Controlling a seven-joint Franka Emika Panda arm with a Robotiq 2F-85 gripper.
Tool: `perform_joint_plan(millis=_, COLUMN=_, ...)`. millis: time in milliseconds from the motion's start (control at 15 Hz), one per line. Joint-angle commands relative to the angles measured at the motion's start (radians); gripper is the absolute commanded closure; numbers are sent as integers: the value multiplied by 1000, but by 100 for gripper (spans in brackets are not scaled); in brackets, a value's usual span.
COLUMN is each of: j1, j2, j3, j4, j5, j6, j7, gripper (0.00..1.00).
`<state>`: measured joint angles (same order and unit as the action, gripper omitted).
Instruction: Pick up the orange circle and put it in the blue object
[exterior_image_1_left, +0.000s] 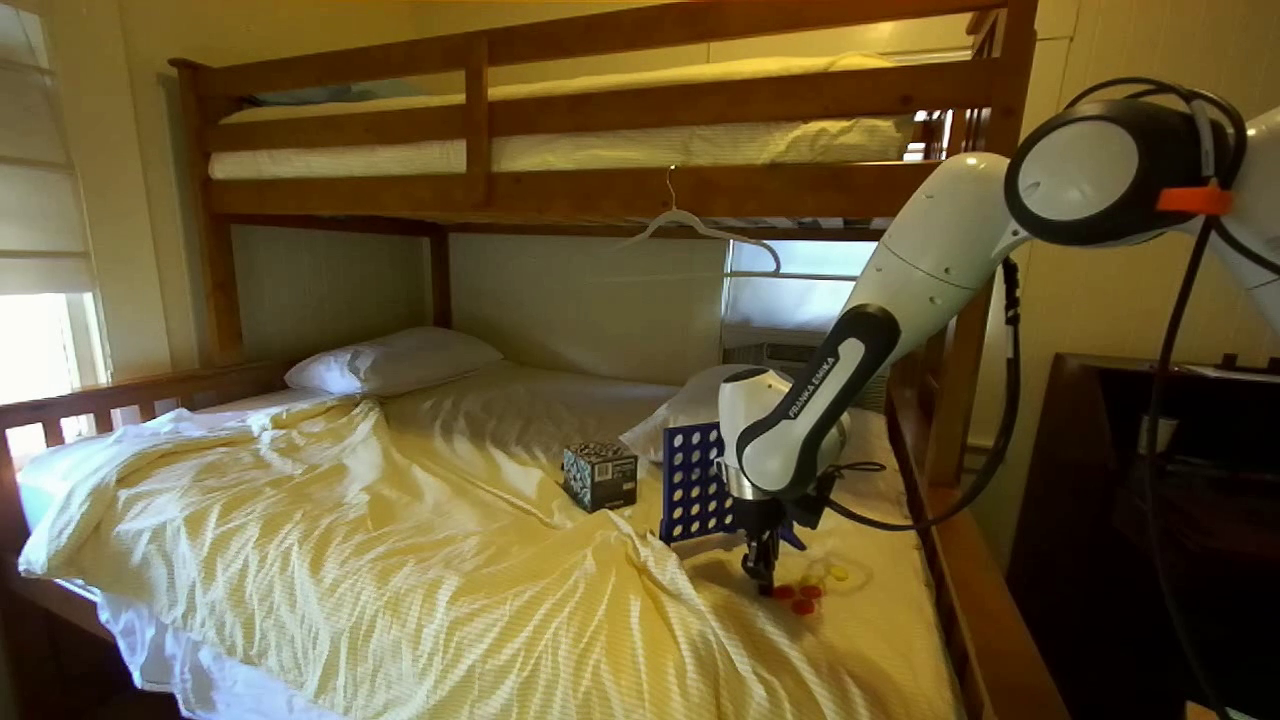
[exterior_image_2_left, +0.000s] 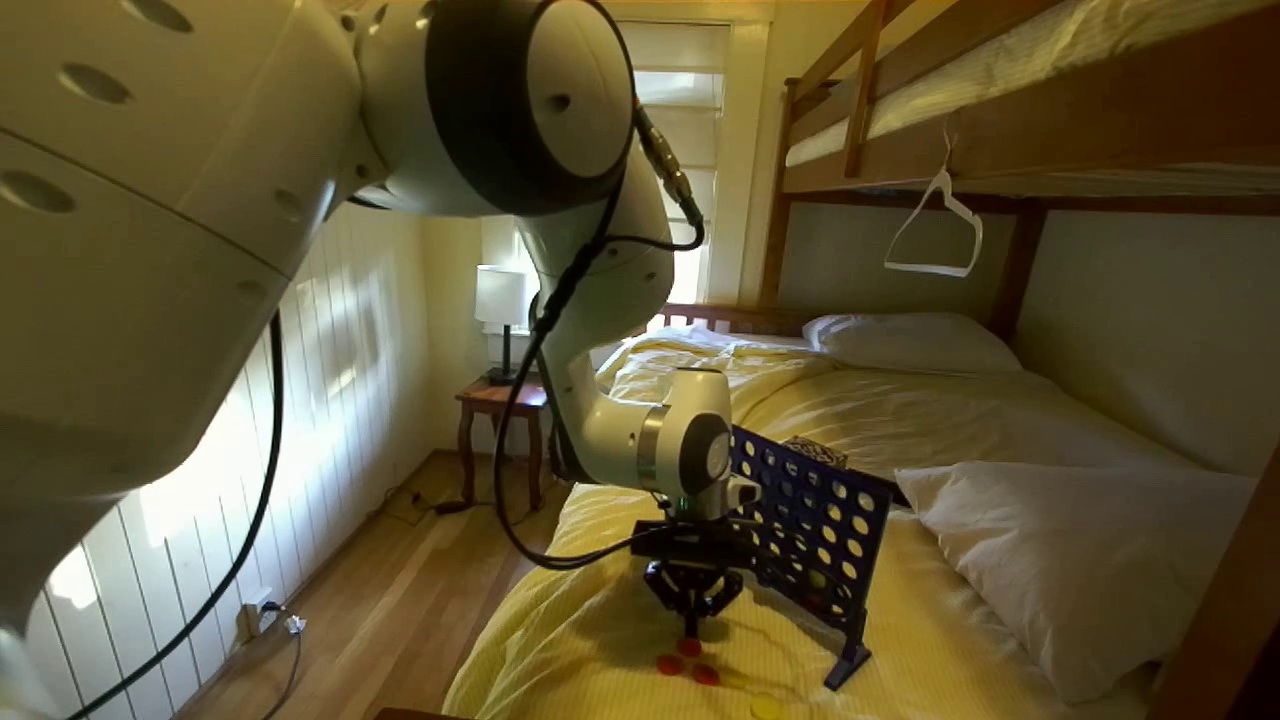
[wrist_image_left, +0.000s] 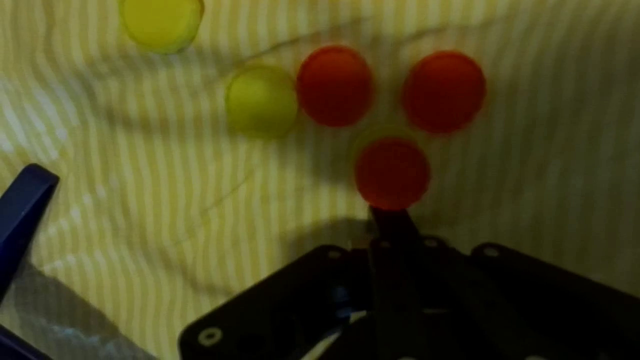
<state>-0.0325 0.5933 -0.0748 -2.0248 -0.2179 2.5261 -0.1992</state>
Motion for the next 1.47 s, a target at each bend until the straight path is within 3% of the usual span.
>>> perform_joint_plan(millis=0, j1=1, j2=19, j3=-3, j4=20, j5=-24, j6=15, j7=5, gripper=74)
perform_joint_plan(millis=67, j1=1, j2=18, j3=-4, j4=20, j5=-24, j6=13, j7=7, gripper=73)
perform_joint_plan(millis=800, j1=-4, j2=-10, j3=-13, j4=-6, j5=-28, j6=-7, j7=-2, gripper=1)
perform_joint_plan(millis=1000, j1=-1, j2=-12, j3=-14, j4=-7, j5=-31, j6=-24, j7=0, gripper=3)
perform_joint_plan(millis=1267, j1=5, j2=-7, j3=-18, j4=0, j5=-41, j6=-54, j7=5, gripper=19)
perform_joint_plan(millis=1333, j1=5, j2=-7, j3=-17, j4=0, j5=-42, j6=-59, j7=4, gripper=15)
perform_joint_plan(millis=1400, j1=4, j2=-8, j3=-17, j4=0, j5=-43, j6=-60, j7=4, gripper=19)
